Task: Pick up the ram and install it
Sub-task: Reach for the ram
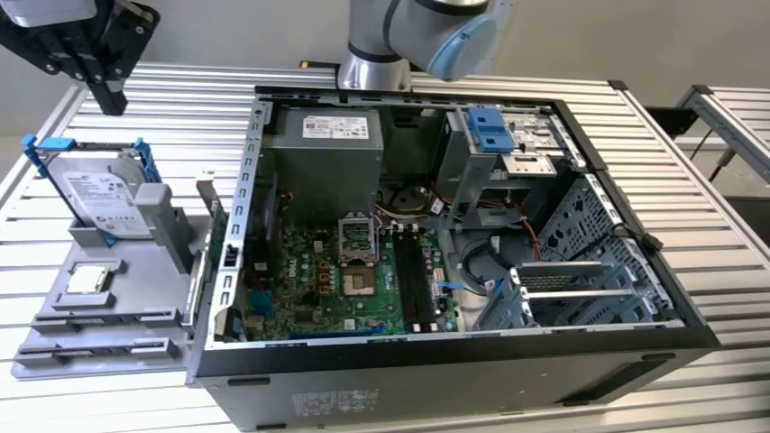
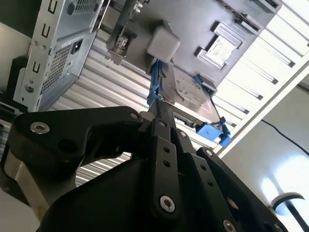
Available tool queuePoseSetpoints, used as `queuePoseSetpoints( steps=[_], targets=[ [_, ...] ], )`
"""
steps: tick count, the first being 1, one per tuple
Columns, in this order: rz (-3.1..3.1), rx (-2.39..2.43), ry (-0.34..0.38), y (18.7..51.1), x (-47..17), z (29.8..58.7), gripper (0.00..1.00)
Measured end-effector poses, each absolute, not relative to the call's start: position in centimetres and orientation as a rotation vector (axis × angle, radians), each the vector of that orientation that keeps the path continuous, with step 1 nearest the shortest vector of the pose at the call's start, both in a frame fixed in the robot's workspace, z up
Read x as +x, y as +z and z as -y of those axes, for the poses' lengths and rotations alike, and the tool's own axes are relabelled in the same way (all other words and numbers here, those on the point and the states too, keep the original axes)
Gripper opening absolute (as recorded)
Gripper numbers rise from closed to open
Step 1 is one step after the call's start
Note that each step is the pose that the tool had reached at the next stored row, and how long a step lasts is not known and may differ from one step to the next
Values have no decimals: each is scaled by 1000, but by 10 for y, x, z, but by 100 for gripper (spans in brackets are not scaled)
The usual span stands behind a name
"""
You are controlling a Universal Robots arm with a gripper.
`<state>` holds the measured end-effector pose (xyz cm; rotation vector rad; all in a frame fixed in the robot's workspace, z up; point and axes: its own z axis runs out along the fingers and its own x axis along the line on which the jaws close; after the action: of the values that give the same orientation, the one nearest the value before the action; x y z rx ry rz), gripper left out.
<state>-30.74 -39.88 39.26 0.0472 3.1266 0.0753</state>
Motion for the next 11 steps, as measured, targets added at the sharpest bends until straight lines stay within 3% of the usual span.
queuePoseSetpoints(
  steps=[11],
  targets=[
    [-3127,32,75,393,-346,399,0]
  ],
)
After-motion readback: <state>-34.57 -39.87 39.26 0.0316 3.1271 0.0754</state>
